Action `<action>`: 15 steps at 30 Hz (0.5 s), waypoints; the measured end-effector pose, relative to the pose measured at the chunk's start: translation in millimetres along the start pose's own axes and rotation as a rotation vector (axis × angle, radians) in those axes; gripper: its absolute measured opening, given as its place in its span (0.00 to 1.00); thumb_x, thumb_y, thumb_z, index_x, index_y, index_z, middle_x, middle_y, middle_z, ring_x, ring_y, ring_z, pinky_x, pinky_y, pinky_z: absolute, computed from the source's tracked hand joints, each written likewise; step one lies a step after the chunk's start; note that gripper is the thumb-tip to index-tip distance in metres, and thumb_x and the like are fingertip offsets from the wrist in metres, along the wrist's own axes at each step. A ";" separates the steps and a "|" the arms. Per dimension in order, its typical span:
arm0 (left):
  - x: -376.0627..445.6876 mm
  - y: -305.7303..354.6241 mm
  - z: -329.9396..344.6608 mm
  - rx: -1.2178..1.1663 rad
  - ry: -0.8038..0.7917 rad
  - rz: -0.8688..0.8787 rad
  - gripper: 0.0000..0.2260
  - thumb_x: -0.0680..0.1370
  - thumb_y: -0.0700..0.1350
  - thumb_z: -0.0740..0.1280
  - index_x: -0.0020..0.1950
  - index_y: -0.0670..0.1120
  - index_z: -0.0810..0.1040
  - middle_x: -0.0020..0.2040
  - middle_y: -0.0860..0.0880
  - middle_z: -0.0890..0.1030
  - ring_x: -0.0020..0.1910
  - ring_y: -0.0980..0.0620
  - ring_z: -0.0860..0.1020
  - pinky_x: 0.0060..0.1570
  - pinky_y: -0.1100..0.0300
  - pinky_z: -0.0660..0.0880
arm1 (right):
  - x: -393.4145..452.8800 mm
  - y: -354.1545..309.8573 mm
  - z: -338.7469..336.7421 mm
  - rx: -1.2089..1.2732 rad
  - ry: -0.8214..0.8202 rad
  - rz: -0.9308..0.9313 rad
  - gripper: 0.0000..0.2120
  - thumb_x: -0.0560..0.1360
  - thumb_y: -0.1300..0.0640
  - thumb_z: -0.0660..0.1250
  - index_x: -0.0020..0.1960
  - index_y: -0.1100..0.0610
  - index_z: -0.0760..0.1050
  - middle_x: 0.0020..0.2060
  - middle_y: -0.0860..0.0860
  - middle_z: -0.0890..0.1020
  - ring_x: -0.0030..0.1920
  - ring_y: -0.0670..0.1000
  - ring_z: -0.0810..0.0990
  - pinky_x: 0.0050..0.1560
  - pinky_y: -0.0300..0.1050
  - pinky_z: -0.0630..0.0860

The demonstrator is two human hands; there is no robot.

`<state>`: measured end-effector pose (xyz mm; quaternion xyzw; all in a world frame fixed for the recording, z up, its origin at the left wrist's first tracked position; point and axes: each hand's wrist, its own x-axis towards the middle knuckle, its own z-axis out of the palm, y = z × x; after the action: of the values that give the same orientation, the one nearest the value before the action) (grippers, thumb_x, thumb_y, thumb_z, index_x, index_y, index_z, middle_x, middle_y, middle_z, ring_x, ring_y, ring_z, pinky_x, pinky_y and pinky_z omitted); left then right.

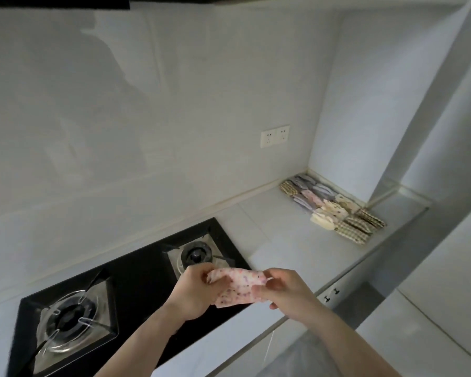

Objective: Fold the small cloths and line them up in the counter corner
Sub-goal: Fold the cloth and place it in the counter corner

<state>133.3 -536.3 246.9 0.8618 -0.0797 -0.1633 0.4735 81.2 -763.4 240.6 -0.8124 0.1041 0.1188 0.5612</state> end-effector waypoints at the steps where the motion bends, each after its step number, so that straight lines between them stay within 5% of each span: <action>1: 9.1 3.6 3.5 -0.012 -0.019 0.010 0.02 0.78 0.49 0.73 0.46 0.53 0.84 0.43 0.52 0.85 0.42 0.54 0.84 0.45 0.57 0.83 | 4.1 3.0 -6.2 -0.005 0.021 0.007 0.07 0.72 0.50 0.74 0.49 0.48 0.81 0.45 0.47 0.86 0.48 0.49 0.85 0.43 0.41 0.82; 10: 82.4 22.5 32.9 -0.050 -0.121 -0.079 0.05 0.80 0.49 0.71 0.55 0.52 0.82 0.49 0.52 0.86 0.44 0.52 0.86 0.48 0.49 0.84 | 58.1 54.2 -67.9 0.205 0.309 0.319 0.04 0.76 0.58 0.74 0.48 0.56 0.80 0.39 0.52 0.85 0.37 0.46 0.84 0.32 0.35 0.77; 15: 143.5 13.9 44.5 0.016 -0.135 -0.134 0.04 0.80 0.48 0.70 0.53 0.52 0.83 0.43 0.57 0.86 0.41 0.56 0.86 0.44 0.55 0.83 | 111.5 93.6 -107.6 0.454 0.387 0.477 0.05 0.77 0.61 0.74 0.49 0.59 0.78 0.50 0.59 0.82 0.50 0.55 0.81 0.55 0.49 0.82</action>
<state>251.7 -620.9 206.8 0.8559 -0.0549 -0.2515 0.4484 167.0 -900.8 159.7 -0.6277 0.4181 0.0644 0.6535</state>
